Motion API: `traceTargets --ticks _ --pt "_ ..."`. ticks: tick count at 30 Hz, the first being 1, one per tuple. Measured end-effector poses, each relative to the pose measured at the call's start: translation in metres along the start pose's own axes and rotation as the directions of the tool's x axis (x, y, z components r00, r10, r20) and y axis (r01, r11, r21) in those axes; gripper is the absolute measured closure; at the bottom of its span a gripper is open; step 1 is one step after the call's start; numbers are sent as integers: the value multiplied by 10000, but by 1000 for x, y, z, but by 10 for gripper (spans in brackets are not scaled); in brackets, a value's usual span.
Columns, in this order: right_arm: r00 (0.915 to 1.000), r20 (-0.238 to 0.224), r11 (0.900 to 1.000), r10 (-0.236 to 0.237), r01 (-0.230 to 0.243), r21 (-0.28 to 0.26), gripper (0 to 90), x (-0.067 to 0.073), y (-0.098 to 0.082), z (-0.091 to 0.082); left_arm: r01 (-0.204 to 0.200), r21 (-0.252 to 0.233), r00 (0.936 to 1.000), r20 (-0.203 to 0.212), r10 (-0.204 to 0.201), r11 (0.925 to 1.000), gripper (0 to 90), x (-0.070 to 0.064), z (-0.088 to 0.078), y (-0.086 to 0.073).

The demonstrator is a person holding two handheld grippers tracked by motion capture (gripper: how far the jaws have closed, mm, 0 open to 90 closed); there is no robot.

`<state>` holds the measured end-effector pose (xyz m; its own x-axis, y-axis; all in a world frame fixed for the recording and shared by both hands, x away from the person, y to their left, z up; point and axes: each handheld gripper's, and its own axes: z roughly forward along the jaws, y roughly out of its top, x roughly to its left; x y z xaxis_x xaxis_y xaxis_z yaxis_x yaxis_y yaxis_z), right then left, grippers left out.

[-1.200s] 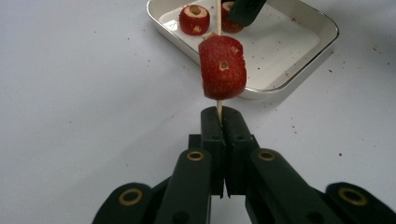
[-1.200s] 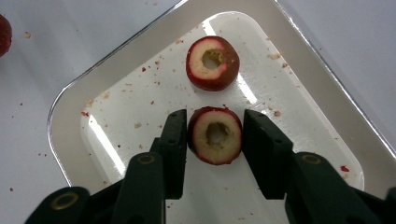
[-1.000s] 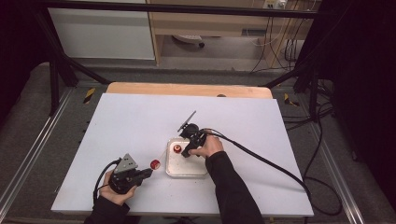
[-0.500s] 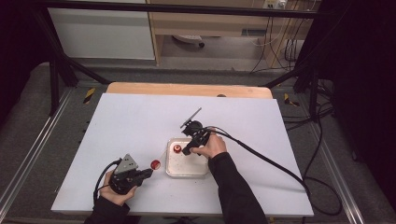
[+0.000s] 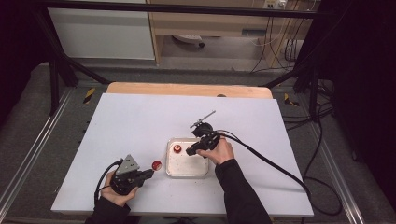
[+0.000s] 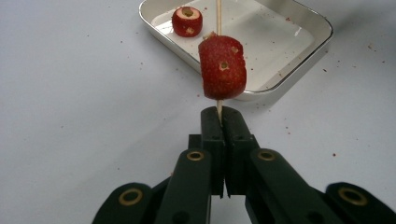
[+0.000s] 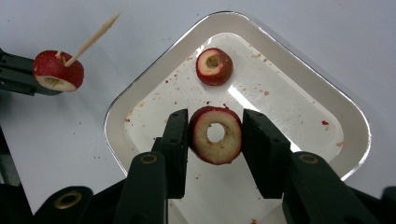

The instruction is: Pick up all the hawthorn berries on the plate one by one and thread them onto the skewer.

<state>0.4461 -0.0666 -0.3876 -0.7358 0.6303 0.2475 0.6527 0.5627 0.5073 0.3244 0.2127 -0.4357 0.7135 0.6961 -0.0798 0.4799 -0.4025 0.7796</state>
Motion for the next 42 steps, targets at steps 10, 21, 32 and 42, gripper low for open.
traceTargets --ticks 10,21,32,42 --pt "9978 -264 9929 614 -638 -1008 627 -4 -21 -10 -55 -34 10000 33 55 10000 884 -4 1 1" --pt "9898 -946 9633 1064 -1262 -2370 628 -6 -43 -18 -90 -88 9999 58 90 9999 884 -9 2 2" --pt "9777 -1436 9096 1532 -1963 -3662 628 -3 -54 -19 47 -224 10000 -20 -47 9997 884 -16 6 4" --pt "9594 -1996 8346 1994 -2730 -4785 628 -5 -61 -20 441 -431 9987 -235 -452 9981 885 -24 11 8"
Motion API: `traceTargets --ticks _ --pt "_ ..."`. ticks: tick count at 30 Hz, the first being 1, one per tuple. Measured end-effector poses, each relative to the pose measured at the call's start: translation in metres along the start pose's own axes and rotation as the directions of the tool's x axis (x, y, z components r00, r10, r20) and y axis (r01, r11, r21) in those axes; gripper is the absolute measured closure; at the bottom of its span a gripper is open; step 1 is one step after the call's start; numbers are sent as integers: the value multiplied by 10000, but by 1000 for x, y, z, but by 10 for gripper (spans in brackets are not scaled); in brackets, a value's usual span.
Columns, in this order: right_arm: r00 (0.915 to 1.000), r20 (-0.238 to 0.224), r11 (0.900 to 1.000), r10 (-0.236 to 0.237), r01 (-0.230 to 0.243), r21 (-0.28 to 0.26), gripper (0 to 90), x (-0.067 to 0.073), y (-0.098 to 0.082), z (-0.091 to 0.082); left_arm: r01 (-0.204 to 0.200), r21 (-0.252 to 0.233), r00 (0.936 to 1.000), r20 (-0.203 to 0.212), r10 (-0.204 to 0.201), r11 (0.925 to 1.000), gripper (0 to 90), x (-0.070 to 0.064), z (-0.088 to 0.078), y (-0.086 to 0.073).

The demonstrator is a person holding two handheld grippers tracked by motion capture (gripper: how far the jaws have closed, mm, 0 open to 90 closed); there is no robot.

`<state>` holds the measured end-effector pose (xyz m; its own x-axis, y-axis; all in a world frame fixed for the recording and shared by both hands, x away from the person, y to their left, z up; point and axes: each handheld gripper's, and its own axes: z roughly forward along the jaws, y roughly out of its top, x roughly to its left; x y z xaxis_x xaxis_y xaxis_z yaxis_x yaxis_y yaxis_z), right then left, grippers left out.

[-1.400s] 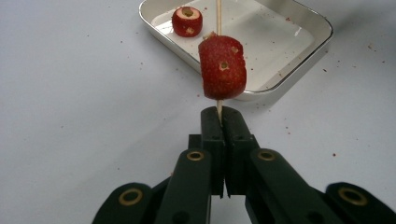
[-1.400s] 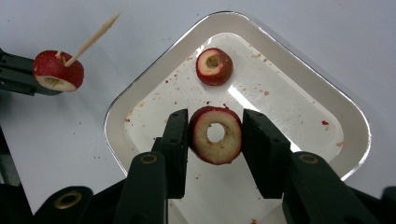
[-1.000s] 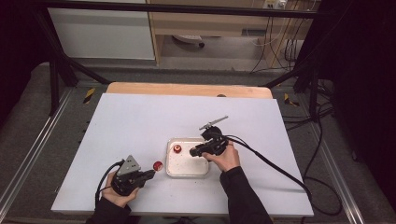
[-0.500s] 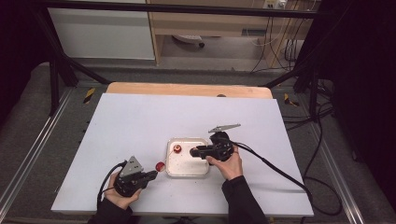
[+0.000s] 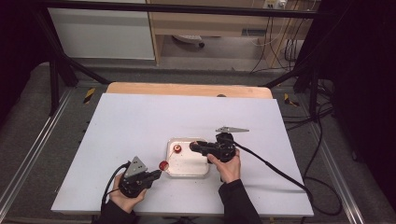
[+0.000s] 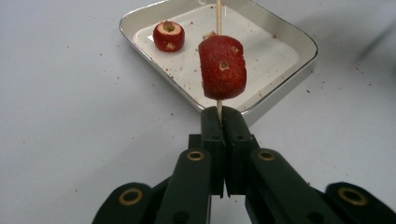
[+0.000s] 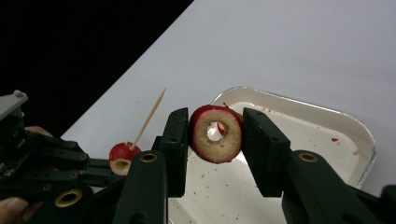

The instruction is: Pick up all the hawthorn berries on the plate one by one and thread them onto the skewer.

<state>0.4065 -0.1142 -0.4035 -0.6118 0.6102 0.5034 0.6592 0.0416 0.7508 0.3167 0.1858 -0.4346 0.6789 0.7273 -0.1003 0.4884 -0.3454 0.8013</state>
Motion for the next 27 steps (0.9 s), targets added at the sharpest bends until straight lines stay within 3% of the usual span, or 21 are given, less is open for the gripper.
traceTargets --ticks 1,3,4,15,27 --pt "9999 -69 9993 106 -109 -367 628 -1 -1 -1 39 -42 10000 -20 -39 10000 884 -1 0 1" --pt "9998 -105 9986 196 -201 -484 628 0 -1 -1 108 -93 9999 -60 -109 9999 884 -2 1 1" --pt "9995 -138 9963 298 -308 -806 629 -1 -1 -2 161 -127 9999 -53 -161 9998 884 -3 2 2" --pt "9984 -292 9808 493 -539 -1876 629 1 2 -4 600 -500 9980 -167 -609 9969 884 -10 4 8" --pt "9977 -310 9420 601 -669 -3288 630 3 7 -7 614 -730 9981 13 -615 9954 884 -21 12 22"
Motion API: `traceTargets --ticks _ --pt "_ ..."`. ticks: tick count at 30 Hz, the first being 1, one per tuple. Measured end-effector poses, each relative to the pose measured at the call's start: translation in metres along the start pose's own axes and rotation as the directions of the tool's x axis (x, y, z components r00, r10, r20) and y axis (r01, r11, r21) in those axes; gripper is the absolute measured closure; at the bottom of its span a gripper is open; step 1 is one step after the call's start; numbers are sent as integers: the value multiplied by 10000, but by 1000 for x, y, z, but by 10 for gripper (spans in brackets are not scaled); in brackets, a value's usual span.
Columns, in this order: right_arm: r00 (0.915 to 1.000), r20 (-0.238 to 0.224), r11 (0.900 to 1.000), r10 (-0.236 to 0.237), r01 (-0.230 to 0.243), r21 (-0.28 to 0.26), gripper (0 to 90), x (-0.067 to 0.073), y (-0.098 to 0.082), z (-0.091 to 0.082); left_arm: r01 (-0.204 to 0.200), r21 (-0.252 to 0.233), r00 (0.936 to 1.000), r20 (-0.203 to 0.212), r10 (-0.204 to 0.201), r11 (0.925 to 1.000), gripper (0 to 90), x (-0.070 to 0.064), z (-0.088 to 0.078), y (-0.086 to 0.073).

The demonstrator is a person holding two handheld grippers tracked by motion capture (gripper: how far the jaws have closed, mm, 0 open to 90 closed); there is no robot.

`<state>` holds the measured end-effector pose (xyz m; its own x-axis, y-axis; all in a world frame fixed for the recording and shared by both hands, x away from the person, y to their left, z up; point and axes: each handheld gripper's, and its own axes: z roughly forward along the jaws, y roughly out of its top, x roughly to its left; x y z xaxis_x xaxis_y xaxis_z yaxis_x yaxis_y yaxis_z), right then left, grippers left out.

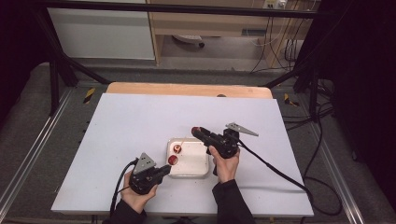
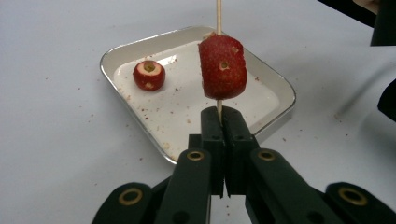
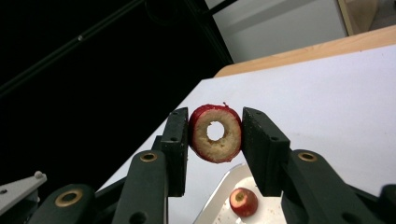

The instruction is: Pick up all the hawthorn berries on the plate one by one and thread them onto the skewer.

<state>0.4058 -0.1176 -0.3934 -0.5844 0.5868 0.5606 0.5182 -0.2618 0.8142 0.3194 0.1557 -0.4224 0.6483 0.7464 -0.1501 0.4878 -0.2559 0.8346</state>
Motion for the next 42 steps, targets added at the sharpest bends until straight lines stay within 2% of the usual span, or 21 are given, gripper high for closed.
traceTargets --ticks 4,14,20,42 --pt "9999 -87 9995 143 -146 -275 630 0 1 1 44 -39 10000 80 -44 10000 884 -4 3 3" --pt "9999 -117 9941 109 -121 -1082 630 0 1 2 195 -114 9995 263 -192 9997 884 -12 11 8" --pt "9996 -204 9909 195 -220 -1332 630 1 1 2 290 -170 9991 329 -285 9994 884 -15 13 10" --pt "9994 -302 9895 157 -198 -1429 631 2 -3 4 551 -394 9978 395 -535 9977 884 -17 14 14"
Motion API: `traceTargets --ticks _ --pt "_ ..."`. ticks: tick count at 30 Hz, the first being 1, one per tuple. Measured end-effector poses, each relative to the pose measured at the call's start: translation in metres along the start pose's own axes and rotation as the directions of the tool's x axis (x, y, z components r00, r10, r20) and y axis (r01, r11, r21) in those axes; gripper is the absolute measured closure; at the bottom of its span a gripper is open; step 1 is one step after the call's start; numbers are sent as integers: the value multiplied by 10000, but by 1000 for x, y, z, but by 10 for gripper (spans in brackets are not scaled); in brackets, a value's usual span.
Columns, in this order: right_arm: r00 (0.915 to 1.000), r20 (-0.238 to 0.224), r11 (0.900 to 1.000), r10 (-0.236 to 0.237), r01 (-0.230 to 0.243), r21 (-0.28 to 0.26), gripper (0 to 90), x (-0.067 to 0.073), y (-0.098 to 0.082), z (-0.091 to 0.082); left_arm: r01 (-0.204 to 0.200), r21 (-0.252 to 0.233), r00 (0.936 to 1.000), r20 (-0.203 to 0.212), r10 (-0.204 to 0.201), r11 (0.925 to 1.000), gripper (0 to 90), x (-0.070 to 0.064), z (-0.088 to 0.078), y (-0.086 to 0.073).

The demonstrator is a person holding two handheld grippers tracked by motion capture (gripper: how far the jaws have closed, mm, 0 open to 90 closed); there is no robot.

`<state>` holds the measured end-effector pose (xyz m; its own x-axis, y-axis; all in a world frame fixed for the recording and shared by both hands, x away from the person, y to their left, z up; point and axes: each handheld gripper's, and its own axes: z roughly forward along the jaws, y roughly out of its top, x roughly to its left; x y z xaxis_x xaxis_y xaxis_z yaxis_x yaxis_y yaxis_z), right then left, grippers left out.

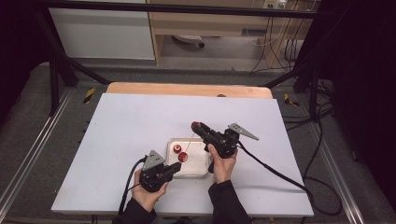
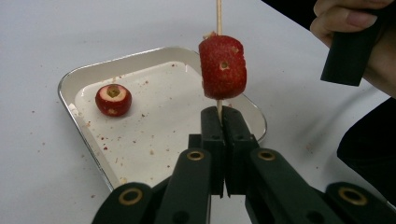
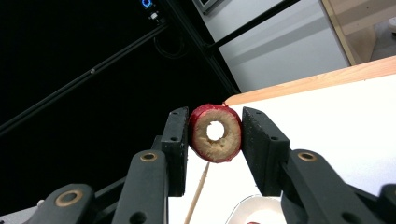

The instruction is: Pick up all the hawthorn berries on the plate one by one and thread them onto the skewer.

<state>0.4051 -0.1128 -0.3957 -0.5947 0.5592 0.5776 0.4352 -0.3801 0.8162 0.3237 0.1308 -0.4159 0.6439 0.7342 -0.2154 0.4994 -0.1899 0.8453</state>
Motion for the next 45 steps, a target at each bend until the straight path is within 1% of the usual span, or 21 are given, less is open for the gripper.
traceTargets --ticks 1,5,7,10,13,15,19,26,29,33,35,40,43,45 --pt "10000 -12 10000 46 -46 29 631 0 0 0 12 7 10000 4 -12 10000 884 0 0 0" --pt "10000 -9 10000 -18 18 28 631 -1 -2 1 122 -52 9999 -2 -122 9999 884 0 0 1" --pt "9999 -36 9999 98 -98 60 631 0 -3 1 148 -95 9999 -57 -148 9998 884 0 0 1" --pt "9999 -53 9999 103 -103 55 631 0 -4 1 333 -130 9994 13 -333 9994 884 -1 1 2" --pt "9999 -56 9999 134 -134 45 632 0 -5 2 363 -195 9993 -107 -365 9991 884 -2 2 3" --pt "9999 -68 9999 119 -119 48 632 0 -6 2 430 -262 9990 -113 -434 9987 884 -2 3 3" --pt "9996 -142 9996 245 -243 140 632 0 -9 2 537 -325 9985 -130 -541 9980 884 -4 4 6" --pt "9997 -134 9994 185 -181 285 634 2 -12 1 458 -153 9988 -189 -461 9988 885 -2 9 6" --pt "9998 -64 9991 206 -204 365 635 3 -13 0 356 -185 9991 -217 -360 9992 885 -2 10 5" --pt "9990 -46 9979 443 -440 472 636 2 -12 -1 278 -231 9993 -228 -283 9993 886 -2 9 5" --pt "9982 -54 9970 592 -589 503 637 1 -11 -2 114 -298 9994 -329 -124 9995 886 -2 9 5" --pt "9947 -116 9936 1017 -1010 508 639 -1 -10 -3 28 -374 9996 -284 -39 9993 886 -5 10 5" --pt "9943 -86 9933 1065 -1060 458 640 -1 -10 -3 77 -350 9996 -265 -86 9994 886 -5 12 5" --pt "9945 -65 9936 1042 -1038 446 641 -1 -10 -3 37 -354 9994 -336 -49 9994 887 -4 12 6"
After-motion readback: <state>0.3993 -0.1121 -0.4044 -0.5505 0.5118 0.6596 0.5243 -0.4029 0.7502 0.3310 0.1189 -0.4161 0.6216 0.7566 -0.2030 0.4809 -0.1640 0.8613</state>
